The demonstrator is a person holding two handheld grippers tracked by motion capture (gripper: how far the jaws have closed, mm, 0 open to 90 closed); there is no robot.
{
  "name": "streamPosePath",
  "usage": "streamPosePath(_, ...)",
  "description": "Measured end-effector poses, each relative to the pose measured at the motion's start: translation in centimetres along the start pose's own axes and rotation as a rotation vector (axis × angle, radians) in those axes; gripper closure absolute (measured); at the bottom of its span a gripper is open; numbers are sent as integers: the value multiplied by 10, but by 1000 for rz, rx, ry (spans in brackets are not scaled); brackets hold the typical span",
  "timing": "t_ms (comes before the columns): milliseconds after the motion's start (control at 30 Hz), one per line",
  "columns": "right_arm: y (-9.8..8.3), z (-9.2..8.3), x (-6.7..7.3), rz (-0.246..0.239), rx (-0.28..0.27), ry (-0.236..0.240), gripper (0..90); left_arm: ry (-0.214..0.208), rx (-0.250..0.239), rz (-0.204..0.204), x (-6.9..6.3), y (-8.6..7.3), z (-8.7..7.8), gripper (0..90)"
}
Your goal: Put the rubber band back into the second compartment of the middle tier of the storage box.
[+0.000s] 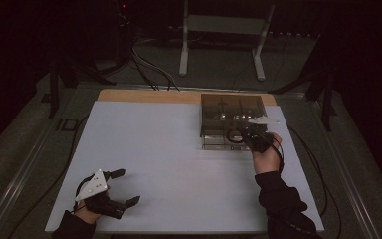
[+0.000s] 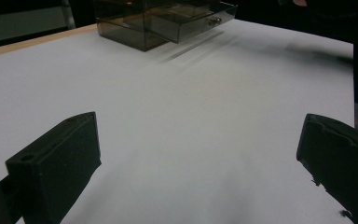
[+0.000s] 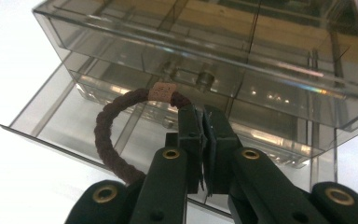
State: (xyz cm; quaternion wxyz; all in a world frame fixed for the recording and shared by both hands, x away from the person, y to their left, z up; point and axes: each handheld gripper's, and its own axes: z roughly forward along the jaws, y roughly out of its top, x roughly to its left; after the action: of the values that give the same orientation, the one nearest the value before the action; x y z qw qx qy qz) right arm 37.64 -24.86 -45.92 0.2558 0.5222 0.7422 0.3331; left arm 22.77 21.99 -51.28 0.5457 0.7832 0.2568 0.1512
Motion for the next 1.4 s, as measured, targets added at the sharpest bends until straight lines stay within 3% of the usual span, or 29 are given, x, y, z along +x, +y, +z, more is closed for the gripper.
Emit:
streamPosePath(700,-4,27,0,-33,89,-30,864,-2,2,0,0,0,0,3)
streamPosePath(1400,0,37,2,-90,176,-32,862,-8,-7,0,0,0,-1,3)
